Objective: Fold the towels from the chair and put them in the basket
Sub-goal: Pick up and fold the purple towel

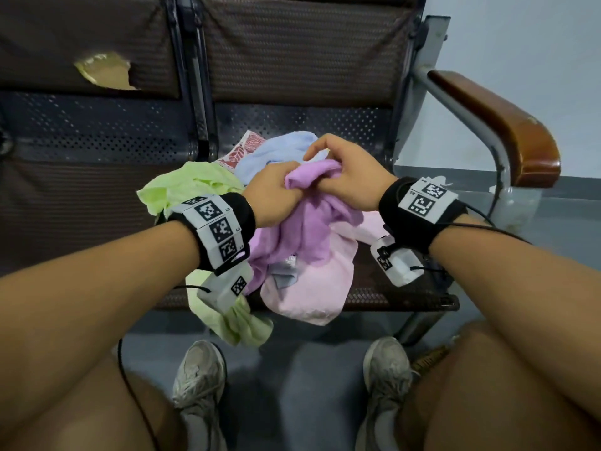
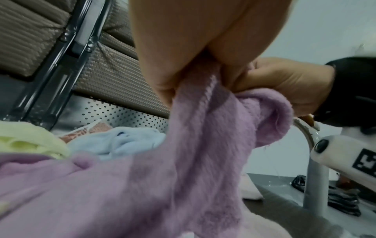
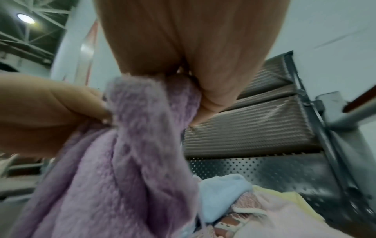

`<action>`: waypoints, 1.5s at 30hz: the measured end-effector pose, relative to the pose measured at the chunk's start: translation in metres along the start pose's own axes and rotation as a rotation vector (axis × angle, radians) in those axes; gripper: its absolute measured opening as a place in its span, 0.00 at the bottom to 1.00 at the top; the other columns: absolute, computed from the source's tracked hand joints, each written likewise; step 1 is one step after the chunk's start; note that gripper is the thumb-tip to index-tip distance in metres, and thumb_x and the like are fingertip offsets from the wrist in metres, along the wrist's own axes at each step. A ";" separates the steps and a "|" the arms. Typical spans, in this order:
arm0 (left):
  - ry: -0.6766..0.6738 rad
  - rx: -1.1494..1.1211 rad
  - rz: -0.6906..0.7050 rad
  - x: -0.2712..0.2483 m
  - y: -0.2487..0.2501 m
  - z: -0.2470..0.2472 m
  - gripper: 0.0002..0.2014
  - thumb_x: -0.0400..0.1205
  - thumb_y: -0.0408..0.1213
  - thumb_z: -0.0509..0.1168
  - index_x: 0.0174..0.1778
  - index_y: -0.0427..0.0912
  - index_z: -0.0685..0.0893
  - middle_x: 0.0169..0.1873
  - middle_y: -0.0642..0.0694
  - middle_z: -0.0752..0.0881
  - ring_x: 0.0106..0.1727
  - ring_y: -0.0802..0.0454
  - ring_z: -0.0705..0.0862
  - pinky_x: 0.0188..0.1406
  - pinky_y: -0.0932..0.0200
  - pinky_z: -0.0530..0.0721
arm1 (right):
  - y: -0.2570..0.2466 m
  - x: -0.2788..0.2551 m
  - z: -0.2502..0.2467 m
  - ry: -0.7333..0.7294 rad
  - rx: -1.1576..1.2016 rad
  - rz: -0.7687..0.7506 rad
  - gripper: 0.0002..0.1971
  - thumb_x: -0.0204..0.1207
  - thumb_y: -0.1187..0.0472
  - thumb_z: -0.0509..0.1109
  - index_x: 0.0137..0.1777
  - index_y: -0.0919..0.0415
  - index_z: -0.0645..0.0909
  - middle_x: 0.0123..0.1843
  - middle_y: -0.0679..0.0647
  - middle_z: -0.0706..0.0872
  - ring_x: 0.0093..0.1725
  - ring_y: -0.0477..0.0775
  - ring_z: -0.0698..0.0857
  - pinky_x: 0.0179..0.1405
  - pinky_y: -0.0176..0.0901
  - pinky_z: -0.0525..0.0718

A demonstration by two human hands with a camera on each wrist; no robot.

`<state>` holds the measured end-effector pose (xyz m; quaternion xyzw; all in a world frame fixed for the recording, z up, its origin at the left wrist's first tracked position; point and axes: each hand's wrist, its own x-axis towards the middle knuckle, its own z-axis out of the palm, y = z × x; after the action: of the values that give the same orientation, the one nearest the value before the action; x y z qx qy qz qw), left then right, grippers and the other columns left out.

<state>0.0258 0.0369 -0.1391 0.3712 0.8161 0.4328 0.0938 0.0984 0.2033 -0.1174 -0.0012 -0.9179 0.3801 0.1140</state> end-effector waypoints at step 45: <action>0.600 -0.026 -0.211 0.033 -0.013 -0.018 0.09 0.88 0.42 0.57 0.50 0.43 0.81 0.43 0.50 0.84 0.48 0.48 0.80 0.44 0.61 0.70 | 0.056 -0.012 -0.011 -0.329 -0.522 0.318 0.12 0.75 0.48 0.75 0.38 0.55 0.86 0.34 0.51 0.88 0.35 0.55 0.87 0.32 0.41 0.82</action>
<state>-0.0127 0.0436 -0.1322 0.1391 0.8357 0.5213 -0.1022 0.1072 0.2493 -0.1512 -0.1118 -0.9786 0.1404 -0.1004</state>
